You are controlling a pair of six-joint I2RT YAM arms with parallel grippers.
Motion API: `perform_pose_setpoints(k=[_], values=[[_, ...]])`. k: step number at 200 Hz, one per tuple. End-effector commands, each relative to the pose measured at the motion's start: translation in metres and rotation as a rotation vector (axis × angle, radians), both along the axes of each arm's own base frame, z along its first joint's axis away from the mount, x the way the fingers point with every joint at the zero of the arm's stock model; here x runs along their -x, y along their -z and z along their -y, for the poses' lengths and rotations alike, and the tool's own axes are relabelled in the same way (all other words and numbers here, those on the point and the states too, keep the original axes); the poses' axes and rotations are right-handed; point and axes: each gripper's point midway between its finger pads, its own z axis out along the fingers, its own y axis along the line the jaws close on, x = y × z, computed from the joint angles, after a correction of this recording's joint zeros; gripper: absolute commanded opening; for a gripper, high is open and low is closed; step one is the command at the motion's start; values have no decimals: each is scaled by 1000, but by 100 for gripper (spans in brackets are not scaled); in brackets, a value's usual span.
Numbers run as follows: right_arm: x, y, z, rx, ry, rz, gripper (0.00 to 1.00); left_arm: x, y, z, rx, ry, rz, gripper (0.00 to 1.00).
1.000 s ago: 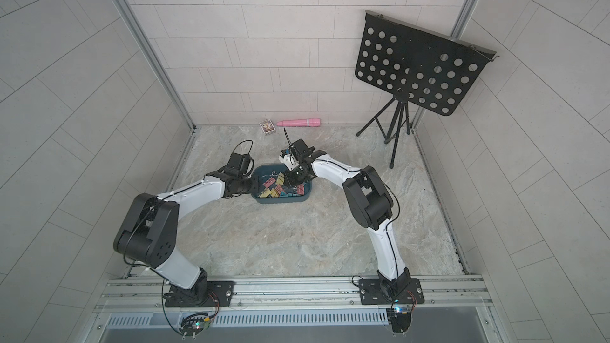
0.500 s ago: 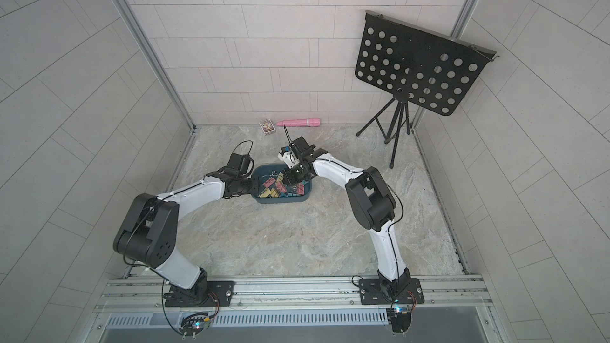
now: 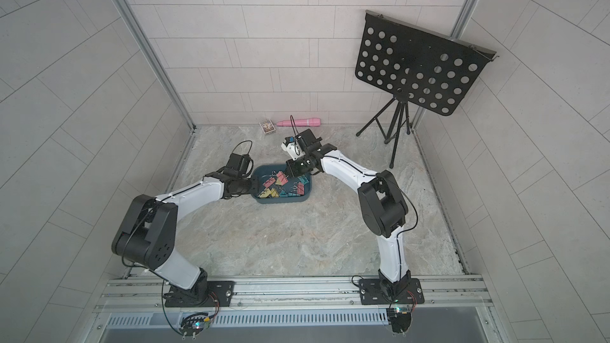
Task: Take out the binder clips from the storage box
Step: Pick up the binder clip from the storage box, then place the binder clip at the center of the board.
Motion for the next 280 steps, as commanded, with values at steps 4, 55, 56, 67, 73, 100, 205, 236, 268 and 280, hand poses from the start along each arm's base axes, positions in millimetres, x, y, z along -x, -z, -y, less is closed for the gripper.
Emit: perform_pose_setpoints(k=[4, 55, 56, 67, 73, 100, 205, 236, 268, 280], values=[[-5, -25, 16, -31, 39, 39, 0, 2, -4, -4, -2, -5, 6, 46], [-16, -35, 53, -77, 134, 42, 0, 2, -2, -3, -1, -5, -1, 46], [-16, -35, 53, -78, 137, 41, 0, 2, -2, -4, -2, -6, 0, 46], [-18, -36, 62, -85, 157, 39, 0, 2, -1, -4, -4, -5, -1, 46], [-18, -36, 66, -89, 169, 38, 0, 2, -1, -4, -3, -6, -1, 46], [-22, -34, 88, -104, 226, 34, 0, 3, 0, -4, -5, -5, -4, 46], [-31, -6, 155, -222, 476, -27, 0, 4, 3, -4, -1, -5, -10, 46], [-34, 10, 163, -252, 531, -68, 0, 4, 4, -3, -1, -2, -13, 46], [-39, 21, 171, -318, 610, -101, 0, 4, 4, -3, 0, -2, -13, 46], [-39, 26, 173, -322, 631, -114, 0, 4, 5, -3, 1, -2, -14, 46]])
